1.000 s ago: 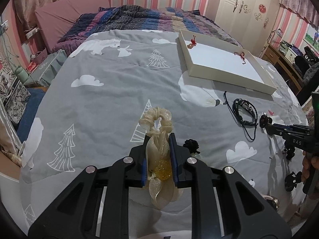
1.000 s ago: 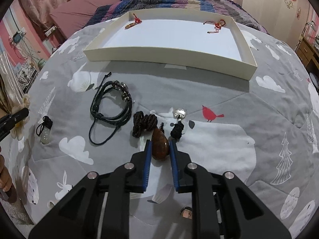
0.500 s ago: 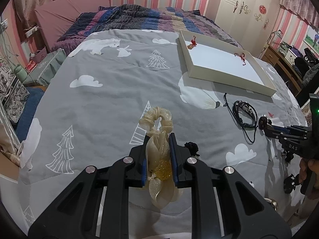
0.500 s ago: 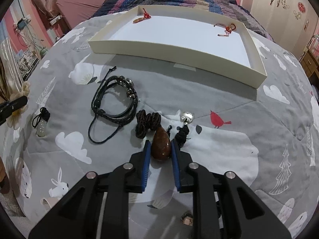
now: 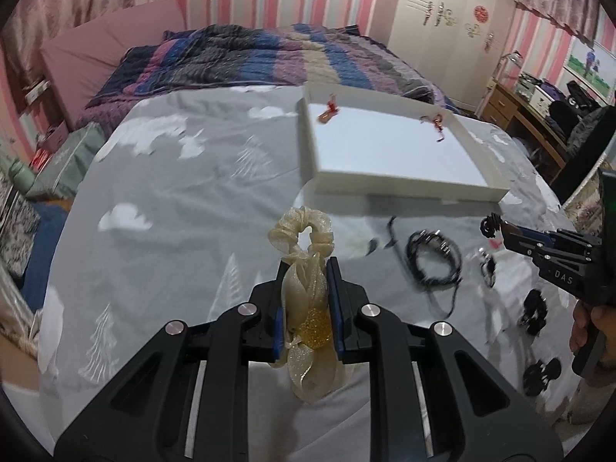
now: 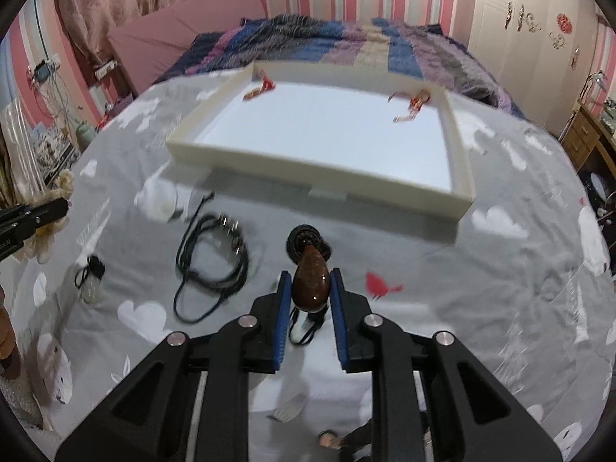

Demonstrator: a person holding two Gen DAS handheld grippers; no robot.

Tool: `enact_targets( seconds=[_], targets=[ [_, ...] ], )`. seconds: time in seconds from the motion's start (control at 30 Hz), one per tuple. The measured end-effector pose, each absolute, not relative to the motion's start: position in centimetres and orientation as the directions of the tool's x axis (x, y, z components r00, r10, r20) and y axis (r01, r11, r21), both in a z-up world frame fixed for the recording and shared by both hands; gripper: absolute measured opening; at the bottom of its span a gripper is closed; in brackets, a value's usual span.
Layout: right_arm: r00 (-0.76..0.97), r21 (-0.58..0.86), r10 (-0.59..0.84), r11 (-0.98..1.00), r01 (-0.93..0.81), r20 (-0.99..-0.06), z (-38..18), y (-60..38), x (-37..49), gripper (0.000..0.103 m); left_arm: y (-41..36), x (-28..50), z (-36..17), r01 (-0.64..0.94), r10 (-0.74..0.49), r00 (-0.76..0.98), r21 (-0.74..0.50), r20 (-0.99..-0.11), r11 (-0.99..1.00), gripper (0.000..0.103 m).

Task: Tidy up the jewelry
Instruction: 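Carry the scrunchie and pendant into the white tray and open both tools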

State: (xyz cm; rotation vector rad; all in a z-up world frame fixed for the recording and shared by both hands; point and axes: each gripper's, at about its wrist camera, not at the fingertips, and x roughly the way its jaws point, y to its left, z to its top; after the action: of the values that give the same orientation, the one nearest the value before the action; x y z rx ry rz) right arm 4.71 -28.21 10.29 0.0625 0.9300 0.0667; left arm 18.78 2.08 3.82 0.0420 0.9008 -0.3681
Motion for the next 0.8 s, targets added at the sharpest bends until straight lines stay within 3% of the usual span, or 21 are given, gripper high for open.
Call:
enact_targets(
  seconds=[0.4, 0.8],
  targets=[
    [0.674, 0.06, 0.009, 0.997, 0.053, -0.739, 14.1, -32.3, 10.9, 0.02, -4.3, 26.8, 4.5, 0.378, -0.358, 0.503, -0.172, -0.787, 0.91, 0.017],
    [0.635, 0.068, -0.047, 0.985, 0.156, -0.771, 10.8, -35.1, 23.0, 0.02, -13.6, 38.7, 2.0, 0.383, -0.343, 0.441, -0.172, -0.829, 0.908, 0.017]
  ],
)
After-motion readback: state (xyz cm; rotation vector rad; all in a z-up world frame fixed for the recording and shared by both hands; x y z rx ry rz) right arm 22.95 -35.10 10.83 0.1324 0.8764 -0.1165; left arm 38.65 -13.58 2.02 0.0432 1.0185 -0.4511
